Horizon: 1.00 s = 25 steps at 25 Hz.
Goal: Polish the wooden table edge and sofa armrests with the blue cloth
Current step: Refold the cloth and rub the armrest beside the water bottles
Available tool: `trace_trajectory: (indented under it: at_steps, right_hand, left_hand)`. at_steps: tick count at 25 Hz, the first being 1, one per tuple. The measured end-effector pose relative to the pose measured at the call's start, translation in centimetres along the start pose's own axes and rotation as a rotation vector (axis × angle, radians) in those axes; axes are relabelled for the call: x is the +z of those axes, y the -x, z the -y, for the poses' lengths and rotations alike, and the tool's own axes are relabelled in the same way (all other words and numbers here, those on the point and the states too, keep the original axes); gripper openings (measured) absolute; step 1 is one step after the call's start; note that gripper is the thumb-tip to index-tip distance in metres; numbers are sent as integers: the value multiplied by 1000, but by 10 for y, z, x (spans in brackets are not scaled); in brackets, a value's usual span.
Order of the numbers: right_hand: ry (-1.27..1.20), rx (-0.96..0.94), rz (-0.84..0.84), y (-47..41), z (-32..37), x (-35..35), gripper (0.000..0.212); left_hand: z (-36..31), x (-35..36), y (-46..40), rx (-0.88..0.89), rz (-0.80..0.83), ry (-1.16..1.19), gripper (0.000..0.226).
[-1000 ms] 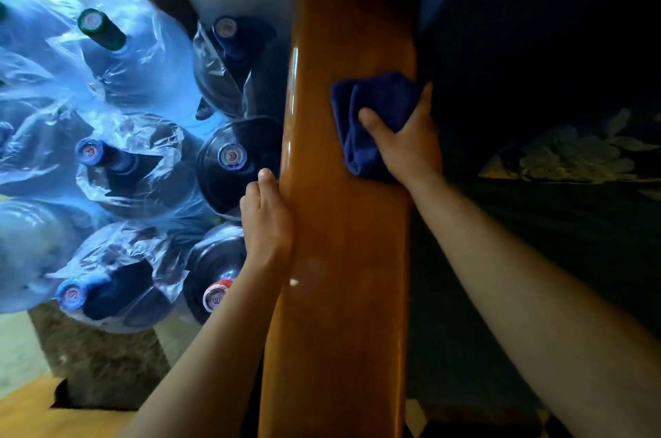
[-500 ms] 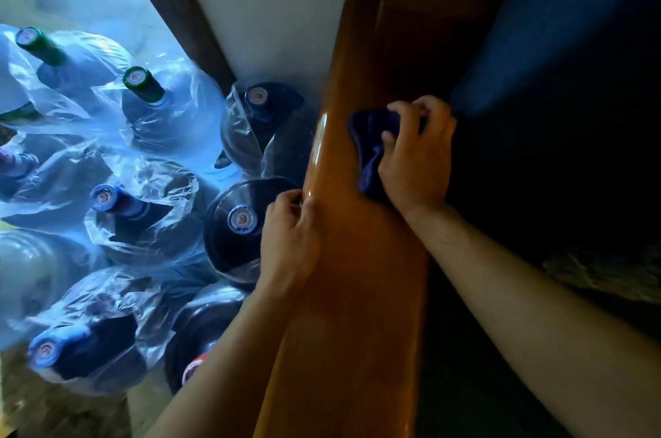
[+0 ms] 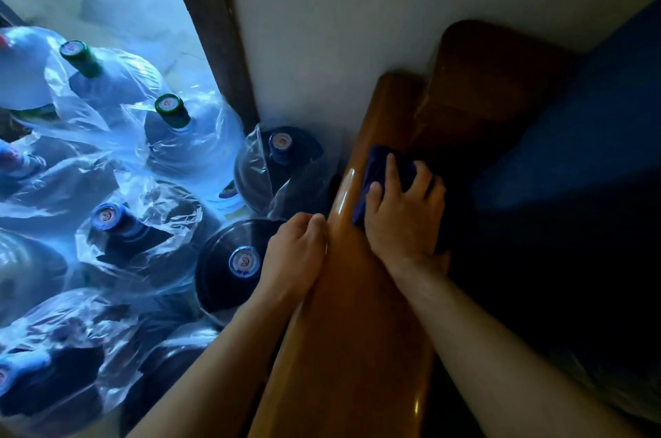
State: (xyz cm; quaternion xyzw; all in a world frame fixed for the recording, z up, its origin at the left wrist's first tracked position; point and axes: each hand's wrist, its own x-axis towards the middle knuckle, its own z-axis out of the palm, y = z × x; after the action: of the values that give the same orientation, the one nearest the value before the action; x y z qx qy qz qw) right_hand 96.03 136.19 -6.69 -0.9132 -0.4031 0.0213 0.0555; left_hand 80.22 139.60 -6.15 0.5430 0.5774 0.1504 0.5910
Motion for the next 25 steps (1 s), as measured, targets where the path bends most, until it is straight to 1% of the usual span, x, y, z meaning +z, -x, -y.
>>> trace_trajectory:
  at_steps: [1,3,4,5,7,8,10,11,12,13,15,17,18,19,20,21,22,23,24,25]
  right_hand:
    - [12,-71,-33,3,11,2,58]
    - [11,-329,-8,0,15,2,55]
    - [24,-440,14,-16,15,-2,53]
    - [82,-501,16,-38,18,-4,49]
    - [314,-483,24,-90,34,-6,45]
    - [409,-407,122,-113,47,-9,50]
    - [444,-228,344,-142,68,-12,77]
    - [472,-208,380,-145,72,-13,88]
    - [540,-242,361,-139,74,-14,90]
    - [584,-328,297,-125,74,-16,83]
    - [575,-555,261,-81,72,-29,70]
    - [568,-834,349,-9,77,-38,61]
    - [552,-943,395,35,75,-41,55]
    - [515,-1087,472,87,69,-37,50]
    - [484,-1237,667,146,65,-30,48]
    - [437,-1262,859,188,65,-32,48]
    - [478,-1324,857,195,63,-35,50]
    - [567,-1382,828,182,64,-34,55]
    - [658,-1448,656,151,68,-26,57]
    - [772,-1401,543,113,77,-23,55]
  left_hand:
    - [-2,1,-1,-1,-4,15,33]
    - [-5,3,0,28,-19,-21,37]
    - [-5,4,2,39,-29,-37,39]
    - [-4,3,6,43,-26,-46,39]
    - [3,-2,15,53,14,-45,38]
    - [9,-4,22,57,23,-49,37]
    - [25,-12,42,46,3,-59,36]
    - [32,-16,52,34,-13,-52,40]
    - [39,-21,63,14,-32,-46,45]
    - [47,-26,73,-12,-56,-53,49]
    - [63,-37,91,-80,-83,-65,53]
    - [80,-47,115,-172,-112,5,51]
    - [91,-52,131,-198,-142,3,49]
    - [102,-53,145,-199,-170,-36,48]
    - [116,-55,163,-205,-191,-82,47]
    - [130,-59,185,-228,-208,-112,46]
    - [143,-62,204,-262,-207,-125,49]
    - [158,-65,224,-303,-198,-124,55]
    - [173,-69,240,-346,-190,-118,59]
    - [186,-74,252,-387,-186,-97,62]
